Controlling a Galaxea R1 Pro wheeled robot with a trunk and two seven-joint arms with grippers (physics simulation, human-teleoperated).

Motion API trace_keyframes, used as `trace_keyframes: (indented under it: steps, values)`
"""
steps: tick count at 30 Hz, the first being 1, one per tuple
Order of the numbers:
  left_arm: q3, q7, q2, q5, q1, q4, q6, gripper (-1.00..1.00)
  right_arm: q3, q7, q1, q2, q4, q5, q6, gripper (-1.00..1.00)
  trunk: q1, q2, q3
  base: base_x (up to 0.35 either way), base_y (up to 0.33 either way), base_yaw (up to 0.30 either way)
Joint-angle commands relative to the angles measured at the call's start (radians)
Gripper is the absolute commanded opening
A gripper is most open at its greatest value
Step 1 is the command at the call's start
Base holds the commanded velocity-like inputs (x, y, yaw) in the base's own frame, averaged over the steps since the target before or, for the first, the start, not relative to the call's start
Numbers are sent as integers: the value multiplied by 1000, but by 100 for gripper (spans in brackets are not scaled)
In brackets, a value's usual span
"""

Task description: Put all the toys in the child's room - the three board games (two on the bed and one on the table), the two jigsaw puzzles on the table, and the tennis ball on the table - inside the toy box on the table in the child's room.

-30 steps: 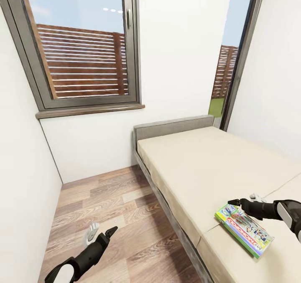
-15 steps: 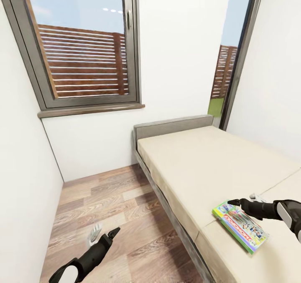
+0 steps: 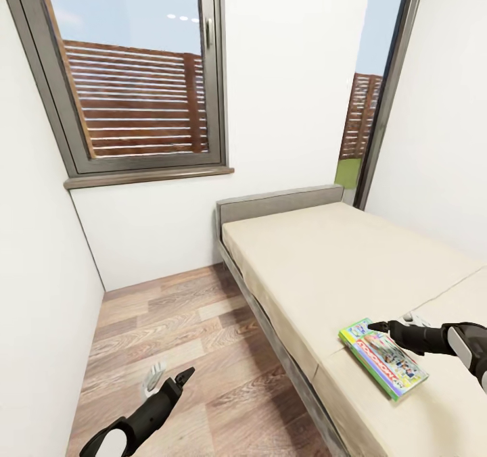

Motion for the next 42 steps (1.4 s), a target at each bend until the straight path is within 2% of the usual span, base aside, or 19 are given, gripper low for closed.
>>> trace_keyframes:
  steps: [1,27,42]
  values:
    - [4,-3,-1,4,-1,0,8,100,-4,-1,-1,0,0,-5,7,100,0,0,-1,-13,-2,0]
    - [4,-2,-1,4,-1,0,8,100,-4,-1,-1,1,0,-5,7,100,0,0,-1,-3,0,3]
    - [3,-2,-2,3,-1,3,7,100,-4,-4,-1,4,0,-5,7,100,0,0,4,0,0,175]
